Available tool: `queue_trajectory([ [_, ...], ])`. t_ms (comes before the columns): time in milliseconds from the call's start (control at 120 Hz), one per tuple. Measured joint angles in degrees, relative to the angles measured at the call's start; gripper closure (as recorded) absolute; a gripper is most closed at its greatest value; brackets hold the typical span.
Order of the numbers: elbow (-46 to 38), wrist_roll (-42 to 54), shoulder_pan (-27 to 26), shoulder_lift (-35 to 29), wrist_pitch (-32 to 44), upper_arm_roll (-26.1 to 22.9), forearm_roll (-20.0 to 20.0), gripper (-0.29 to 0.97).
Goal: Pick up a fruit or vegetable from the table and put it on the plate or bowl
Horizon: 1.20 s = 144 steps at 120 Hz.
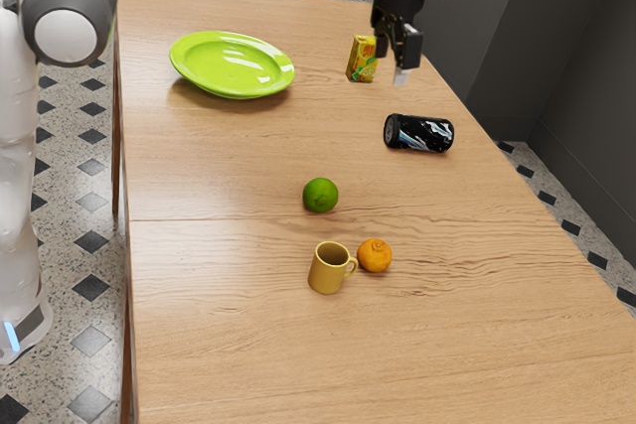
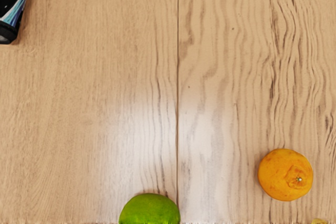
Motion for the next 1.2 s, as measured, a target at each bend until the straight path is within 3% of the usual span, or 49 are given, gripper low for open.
queue_trajectory([
  [542, -1.0, 1.2, -0.1, -0.9, -4.4, -0.1, 1.4, 0.0],
  [850, -20.5, 5.3, 0.2, -7.3, 5.5, 0.3, 1.2, 0.0],
  [1200, -34.7, 8.4, -0.1, -12.4, 18.2, 0.1, 1.4, 0.0],
])
